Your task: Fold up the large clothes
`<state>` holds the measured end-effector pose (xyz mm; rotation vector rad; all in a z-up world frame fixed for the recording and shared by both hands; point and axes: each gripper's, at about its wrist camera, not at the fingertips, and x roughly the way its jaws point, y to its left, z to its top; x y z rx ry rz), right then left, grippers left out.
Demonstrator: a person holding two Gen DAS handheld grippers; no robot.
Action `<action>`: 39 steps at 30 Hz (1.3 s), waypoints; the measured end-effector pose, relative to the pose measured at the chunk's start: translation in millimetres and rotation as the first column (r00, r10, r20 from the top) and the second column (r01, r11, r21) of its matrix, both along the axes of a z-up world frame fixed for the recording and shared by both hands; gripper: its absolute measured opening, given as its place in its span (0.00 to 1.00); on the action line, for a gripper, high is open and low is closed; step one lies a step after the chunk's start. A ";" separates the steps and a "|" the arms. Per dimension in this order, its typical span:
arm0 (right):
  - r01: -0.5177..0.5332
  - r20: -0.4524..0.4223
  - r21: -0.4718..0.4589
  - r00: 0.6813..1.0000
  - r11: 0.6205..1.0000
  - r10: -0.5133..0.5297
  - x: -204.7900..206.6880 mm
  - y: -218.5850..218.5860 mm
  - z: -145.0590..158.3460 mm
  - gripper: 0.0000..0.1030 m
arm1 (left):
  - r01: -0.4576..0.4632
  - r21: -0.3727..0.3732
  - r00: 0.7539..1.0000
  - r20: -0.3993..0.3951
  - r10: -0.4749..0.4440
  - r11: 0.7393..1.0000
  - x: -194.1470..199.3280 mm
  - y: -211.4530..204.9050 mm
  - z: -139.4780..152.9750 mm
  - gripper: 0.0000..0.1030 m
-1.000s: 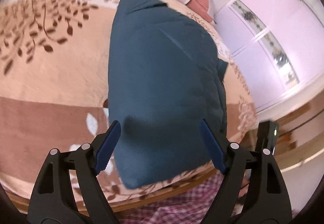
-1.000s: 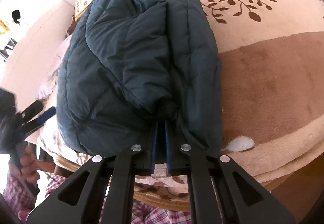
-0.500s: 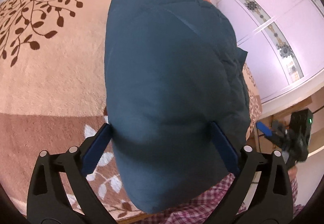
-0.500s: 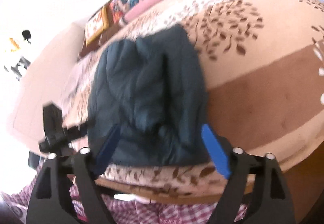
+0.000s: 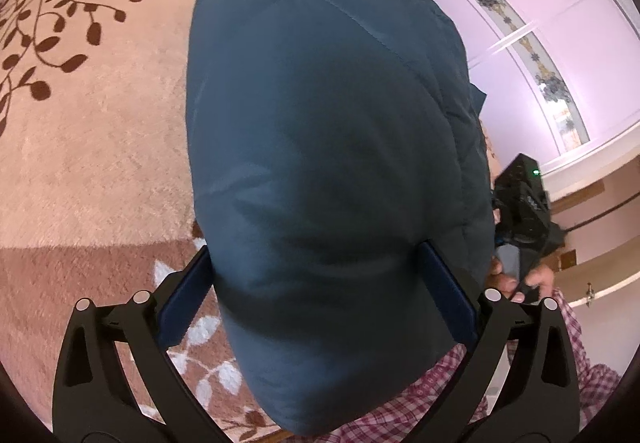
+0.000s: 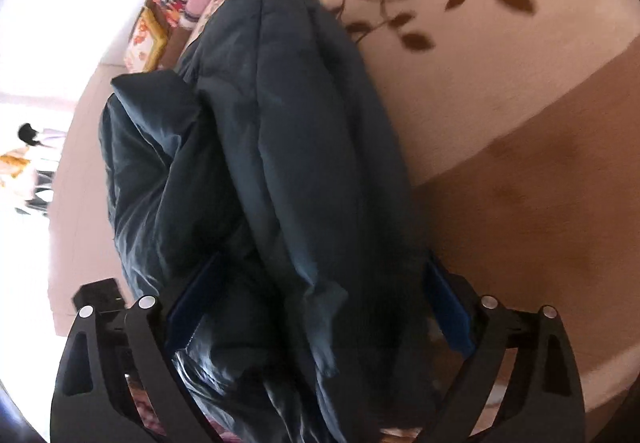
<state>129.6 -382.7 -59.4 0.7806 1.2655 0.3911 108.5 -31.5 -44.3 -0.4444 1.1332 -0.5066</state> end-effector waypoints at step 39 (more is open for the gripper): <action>-0.147 0.227 -0.208 0.954 0.967 0.194 70.8 182.6 39.6 0.65 | -0.310 0.219 0.933 0.257 0.252 0.925 -10.8 142.9 40.4 0.77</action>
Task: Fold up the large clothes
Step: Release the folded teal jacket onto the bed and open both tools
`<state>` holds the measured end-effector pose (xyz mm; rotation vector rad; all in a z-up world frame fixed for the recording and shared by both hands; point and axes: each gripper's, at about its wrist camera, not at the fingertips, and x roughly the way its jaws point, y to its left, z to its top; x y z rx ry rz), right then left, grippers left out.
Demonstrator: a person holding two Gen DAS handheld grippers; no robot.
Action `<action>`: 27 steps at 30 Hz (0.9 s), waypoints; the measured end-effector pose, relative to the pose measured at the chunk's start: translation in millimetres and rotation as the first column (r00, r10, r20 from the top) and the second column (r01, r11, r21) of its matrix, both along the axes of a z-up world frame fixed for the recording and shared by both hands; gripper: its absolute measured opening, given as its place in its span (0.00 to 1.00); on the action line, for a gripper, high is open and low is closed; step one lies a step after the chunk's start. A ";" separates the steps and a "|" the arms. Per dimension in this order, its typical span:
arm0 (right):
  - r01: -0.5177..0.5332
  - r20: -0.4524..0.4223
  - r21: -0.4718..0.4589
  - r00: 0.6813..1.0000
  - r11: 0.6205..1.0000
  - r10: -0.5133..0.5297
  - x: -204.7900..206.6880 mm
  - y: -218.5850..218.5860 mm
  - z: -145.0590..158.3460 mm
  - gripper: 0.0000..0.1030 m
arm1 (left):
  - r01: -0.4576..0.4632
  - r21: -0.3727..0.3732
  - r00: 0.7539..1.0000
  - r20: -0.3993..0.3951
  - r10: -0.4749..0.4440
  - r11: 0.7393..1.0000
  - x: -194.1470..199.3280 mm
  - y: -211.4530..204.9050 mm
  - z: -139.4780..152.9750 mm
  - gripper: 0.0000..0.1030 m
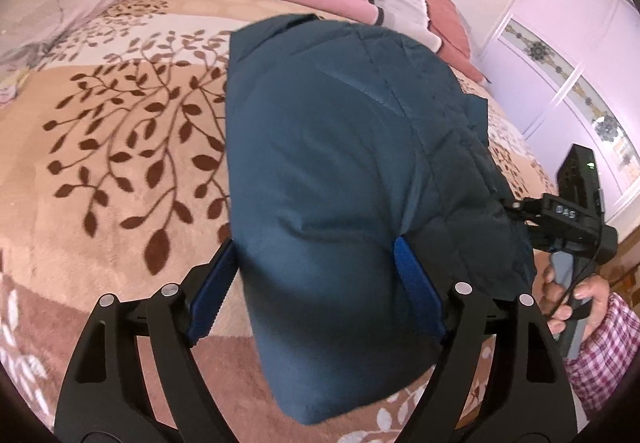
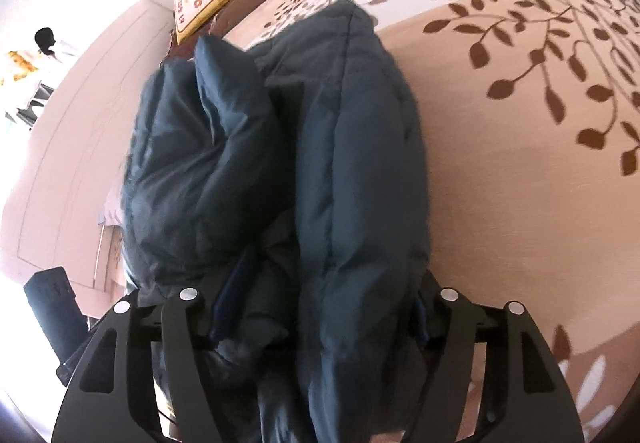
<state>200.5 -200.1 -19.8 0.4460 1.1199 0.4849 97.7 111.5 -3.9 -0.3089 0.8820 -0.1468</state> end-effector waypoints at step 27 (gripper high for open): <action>-0.094 0.179 -0.302 0.972 0.949 0.154 -155.7 12.6 47.0 0.67 | -0.085 0.170 0.996 0.029 0.081 0.982 -109.4 -51.8 42.8 0.77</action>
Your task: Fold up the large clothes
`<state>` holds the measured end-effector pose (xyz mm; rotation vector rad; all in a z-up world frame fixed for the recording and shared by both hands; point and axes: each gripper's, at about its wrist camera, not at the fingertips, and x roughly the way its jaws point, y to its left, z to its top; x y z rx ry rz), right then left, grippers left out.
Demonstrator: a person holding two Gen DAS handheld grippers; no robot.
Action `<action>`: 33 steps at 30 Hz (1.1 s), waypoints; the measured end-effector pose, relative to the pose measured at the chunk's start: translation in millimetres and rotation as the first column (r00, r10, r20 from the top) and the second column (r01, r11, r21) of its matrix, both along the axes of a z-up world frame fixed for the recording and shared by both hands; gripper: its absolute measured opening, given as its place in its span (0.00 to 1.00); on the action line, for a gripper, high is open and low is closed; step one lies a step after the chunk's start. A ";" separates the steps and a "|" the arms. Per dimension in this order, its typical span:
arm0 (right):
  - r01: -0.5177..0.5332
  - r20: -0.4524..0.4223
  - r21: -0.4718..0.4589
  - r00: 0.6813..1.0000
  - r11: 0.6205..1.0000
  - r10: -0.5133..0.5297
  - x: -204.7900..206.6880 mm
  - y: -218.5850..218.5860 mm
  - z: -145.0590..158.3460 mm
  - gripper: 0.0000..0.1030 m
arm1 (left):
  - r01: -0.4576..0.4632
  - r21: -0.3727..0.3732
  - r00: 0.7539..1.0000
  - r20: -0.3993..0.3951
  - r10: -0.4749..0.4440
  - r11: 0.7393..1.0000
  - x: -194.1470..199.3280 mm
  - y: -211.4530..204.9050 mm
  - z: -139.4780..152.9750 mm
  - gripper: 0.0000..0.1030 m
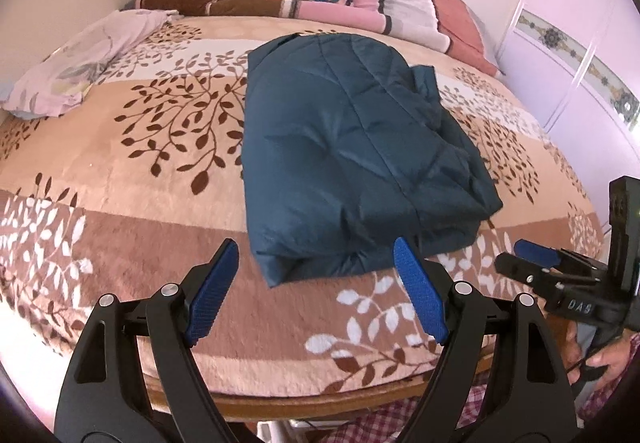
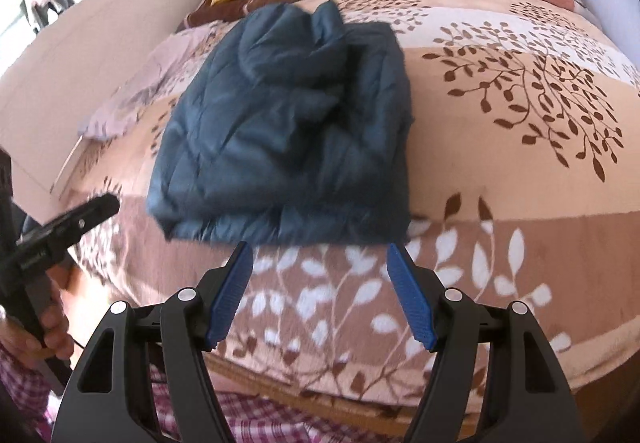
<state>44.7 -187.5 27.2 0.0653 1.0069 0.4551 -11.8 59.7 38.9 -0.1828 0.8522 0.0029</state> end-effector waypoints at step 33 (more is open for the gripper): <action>0.002 -0.014 -0.167 1.000 0.986 -0.005 -45.2 47.7 -27.3 0.67 | -0.067 0.039 0.995 -0.073 0.070 0.997 -35.4 -16.7 -23.4 0.70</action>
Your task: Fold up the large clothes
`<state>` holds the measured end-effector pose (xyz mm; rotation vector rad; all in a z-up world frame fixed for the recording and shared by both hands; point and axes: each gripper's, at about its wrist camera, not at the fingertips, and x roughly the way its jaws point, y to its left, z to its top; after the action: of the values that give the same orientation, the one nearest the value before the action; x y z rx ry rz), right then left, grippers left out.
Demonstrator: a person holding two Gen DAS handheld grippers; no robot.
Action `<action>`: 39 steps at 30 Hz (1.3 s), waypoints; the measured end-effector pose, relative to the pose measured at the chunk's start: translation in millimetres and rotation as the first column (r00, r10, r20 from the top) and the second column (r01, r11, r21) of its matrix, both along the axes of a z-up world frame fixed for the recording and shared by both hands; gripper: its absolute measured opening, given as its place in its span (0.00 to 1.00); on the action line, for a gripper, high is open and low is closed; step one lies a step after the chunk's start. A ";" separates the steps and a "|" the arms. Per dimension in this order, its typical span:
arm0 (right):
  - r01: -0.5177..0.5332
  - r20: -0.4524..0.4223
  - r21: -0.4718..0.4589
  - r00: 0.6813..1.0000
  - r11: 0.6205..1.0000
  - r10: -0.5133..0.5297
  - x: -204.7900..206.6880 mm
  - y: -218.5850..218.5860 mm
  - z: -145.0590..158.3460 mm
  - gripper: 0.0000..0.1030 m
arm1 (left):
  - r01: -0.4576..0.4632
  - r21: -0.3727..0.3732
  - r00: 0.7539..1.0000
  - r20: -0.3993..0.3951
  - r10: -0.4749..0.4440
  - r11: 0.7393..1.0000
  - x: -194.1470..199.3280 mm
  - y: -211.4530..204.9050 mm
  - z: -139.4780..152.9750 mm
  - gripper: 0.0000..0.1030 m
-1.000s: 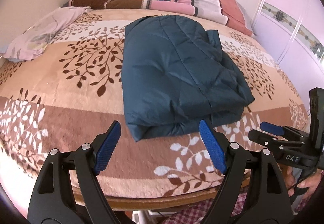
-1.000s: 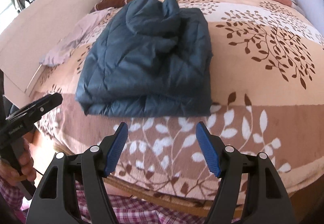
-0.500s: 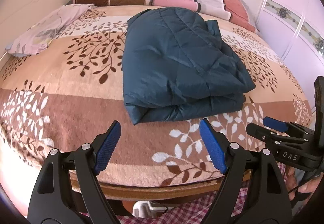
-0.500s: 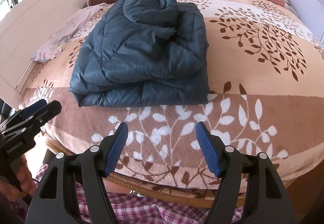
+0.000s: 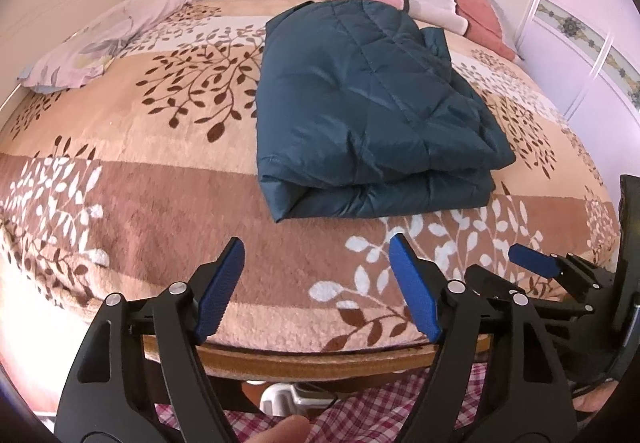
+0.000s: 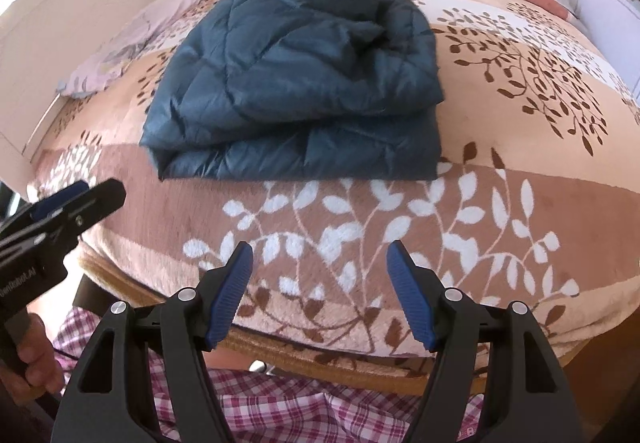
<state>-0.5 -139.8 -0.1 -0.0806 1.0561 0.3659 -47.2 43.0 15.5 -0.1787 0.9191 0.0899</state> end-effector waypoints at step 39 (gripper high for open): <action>-0.014 -0.026 0.006 1.000 1.000 0.014 -2.2 -0.1 -11.2 0.67 | 0.017 0.010 0.998 -0.055 -0.016 1.000 0.3 -6.2 -11.2 0.61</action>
<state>-2.7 -139.9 -11.2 -0.0782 1.0801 0.3836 -46.9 36.8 4.3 -0.1599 0.9747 0.0848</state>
